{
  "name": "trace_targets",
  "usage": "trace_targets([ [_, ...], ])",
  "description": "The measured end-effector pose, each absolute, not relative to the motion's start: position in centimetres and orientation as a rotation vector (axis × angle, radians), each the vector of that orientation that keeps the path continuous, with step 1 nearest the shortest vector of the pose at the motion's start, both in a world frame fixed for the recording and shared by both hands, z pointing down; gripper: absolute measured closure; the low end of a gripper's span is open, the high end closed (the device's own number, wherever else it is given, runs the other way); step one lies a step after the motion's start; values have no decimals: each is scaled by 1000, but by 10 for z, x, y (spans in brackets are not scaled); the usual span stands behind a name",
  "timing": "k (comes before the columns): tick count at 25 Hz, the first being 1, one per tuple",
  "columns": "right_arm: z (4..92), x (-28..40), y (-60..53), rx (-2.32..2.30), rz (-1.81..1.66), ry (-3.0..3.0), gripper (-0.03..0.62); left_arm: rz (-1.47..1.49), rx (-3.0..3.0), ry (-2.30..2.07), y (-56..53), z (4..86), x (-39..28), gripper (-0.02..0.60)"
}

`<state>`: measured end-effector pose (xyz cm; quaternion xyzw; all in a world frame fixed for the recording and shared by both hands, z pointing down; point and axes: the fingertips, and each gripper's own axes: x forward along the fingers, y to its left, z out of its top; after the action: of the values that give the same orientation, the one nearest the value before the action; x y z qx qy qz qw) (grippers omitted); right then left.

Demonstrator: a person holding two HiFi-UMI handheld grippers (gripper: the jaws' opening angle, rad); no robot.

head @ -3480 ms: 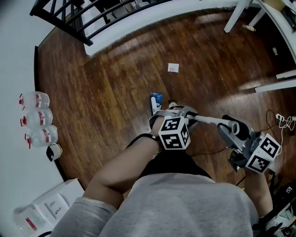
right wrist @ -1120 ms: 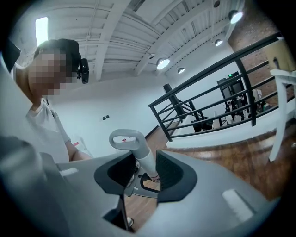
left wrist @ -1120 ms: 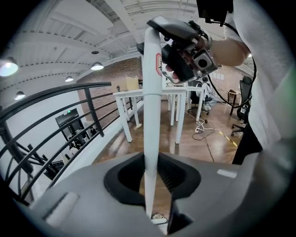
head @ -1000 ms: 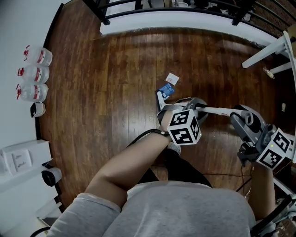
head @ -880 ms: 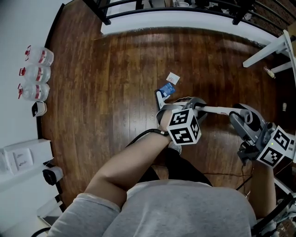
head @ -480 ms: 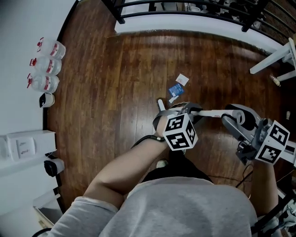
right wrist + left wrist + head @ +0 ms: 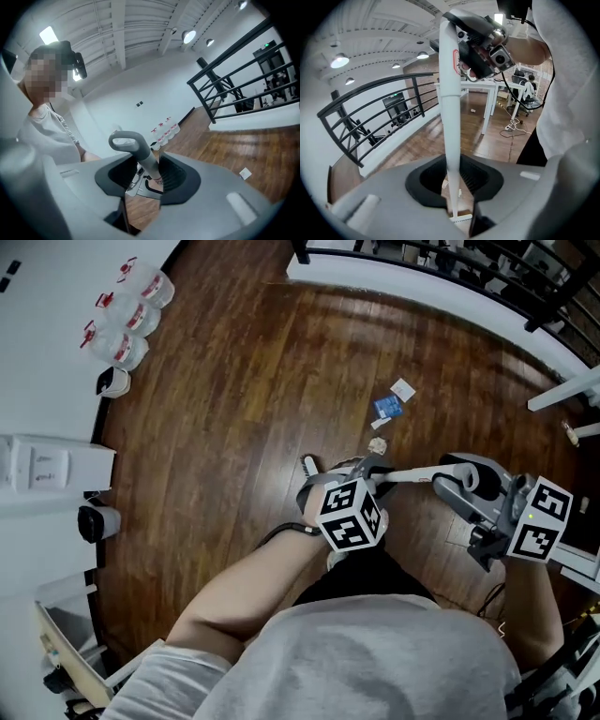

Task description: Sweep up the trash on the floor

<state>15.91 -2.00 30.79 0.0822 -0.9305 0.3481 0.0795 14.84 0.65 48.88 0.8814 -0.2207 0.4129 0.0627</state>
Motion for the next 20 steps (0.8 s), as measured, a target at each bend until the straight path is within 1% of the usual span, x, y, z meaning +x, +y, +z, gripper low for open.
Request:
trace_targets([
  [12, 313, 50, 129, -60, 970, -2715, 459, 1214, 2501, -871, 164, 489, 40, 499],
  [16, 327, 37, 150, -148, 948, -2665, 457, 1194, 2440, -936, 185, 503, 30, 500],
  [20, 338, 35, 141, -206, 923, -2649, 459, 1153, 2397, -1007, 177, 515, 34, 499],
])
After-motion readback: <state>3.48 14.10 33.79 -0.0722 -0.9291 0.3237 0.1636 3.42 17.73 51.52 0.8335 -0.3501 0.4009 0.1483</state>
